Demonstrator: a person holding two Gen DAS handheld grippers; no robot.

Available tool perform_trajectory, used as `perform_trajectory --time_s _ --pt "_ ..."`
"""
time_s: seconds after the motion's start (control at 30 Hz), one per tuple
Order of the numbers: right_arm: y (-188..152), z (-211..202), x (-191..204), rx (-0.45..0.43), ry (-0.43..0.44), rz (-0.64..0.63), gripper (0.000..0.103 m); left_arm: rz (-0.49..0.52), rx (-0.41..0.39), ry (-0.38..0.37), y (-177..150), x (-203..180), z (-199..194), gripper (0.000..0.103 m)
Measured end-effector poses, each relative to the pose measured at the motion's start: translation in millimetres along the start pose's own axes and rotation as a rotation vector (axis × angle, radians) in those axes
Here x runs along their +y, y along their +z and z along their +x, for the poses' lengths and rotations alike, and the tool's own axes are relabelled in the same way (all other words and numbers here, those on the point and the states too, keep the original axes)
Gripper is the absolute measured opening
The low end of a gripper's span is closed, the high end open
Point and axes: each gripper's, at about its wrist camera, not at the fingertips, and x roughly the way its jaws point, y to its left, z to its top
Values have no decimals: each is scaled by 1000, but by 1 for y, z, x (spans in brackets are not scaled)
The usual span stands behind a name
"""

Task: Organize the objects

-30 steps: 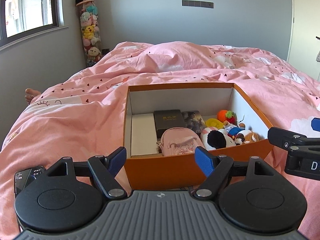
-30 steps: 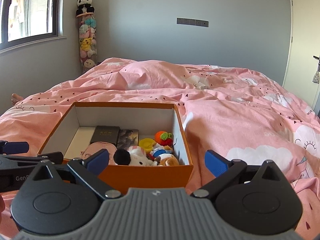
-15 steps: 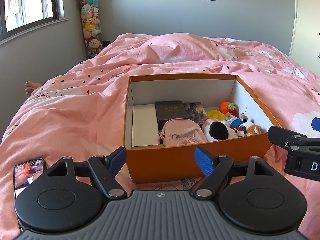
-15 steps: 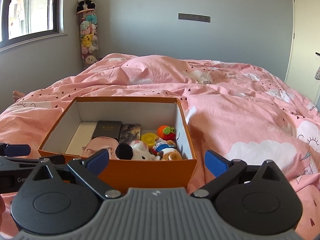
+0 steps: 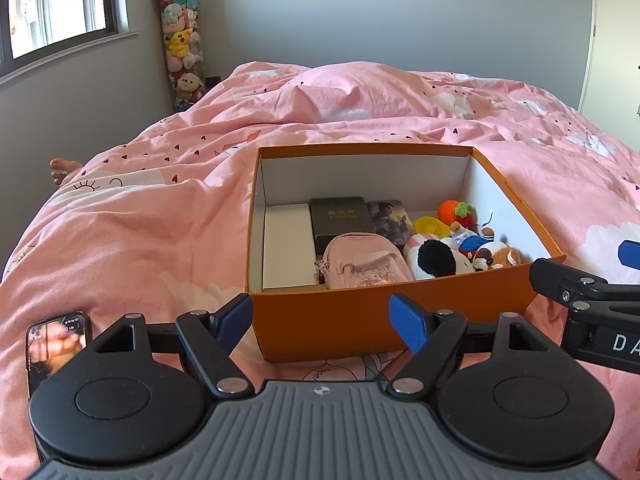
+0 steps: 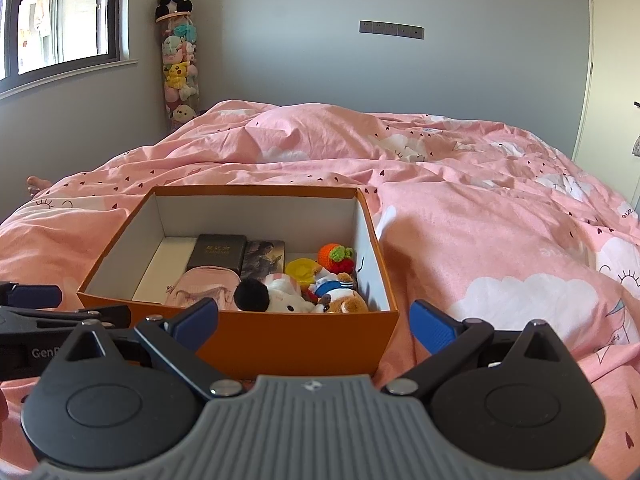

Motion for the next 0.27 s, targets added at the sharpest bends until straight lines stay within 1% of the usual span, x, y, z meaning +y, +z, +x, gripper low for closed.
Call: perform_trajectory --time_s 0.27 --pt "-2 0 1 6 5 -1 102 -1 2 1 -1 -1 0 91"
